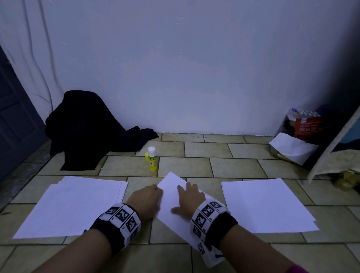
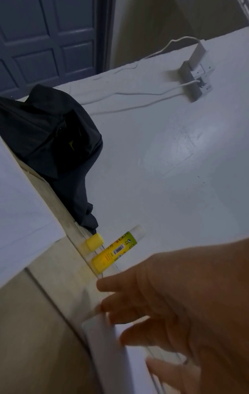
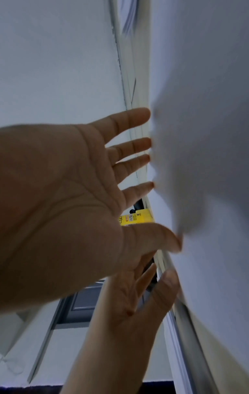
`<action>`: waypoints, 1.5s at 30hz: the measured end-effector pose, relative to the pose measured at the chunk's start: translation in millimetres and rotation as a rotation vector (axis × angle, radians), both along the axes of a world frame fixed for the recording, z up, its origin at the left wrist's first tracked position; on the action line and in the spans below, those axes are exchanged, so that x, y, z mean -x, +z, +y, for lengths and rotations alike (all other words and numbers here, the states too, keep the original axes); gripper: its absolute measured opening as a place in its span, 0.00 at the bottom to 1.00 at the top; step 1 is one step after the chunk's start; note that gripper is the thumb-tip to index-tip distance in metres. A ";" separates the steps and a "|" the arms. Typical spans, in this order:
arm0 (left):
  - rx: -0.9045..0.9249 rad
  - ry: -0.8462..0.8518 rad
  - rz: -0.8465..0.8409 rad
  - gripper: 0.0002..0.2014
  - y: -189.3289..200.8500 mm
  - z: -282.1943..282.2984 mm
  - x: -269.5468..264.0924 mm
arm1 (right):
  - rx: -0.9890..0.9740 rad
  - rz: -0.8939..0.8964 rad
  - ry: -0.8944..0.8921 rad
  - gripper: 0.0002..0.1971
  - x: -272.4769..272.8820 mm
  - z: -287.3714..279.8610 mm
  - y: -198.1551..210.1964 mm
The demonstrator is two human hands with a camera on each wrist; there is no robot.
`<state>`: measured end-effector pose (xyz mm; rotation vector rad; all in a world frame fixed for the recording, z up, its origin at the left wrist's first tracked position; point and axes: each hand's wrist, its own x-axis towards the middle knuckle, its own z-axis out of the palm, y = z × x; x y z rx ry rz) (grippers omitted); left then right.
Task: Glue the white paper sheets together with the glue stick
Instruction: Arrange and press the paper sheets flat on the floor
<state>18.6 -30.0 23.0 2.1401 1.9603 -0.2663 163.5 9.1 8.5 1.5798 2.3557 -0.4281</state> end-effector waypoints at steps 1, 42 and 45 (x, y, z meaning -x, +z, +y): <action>0.009 -0.007 0.022 0.22 1.0 -0.9 0.4 | 0.034 0.003 0.029 0.39 1.0 0.8 -1.0; 0.282 0.069 0.074 0.74 -35.7 5.3 34.5 | 0.224 0.439 -0.146 0.73 -91.3 31.2 20.7; 0.313 0.057 0.068 0.84 -33.9 6.5 35.9 | 0.127 0.689 -0.296 0.60 -96.2 29.8 19.8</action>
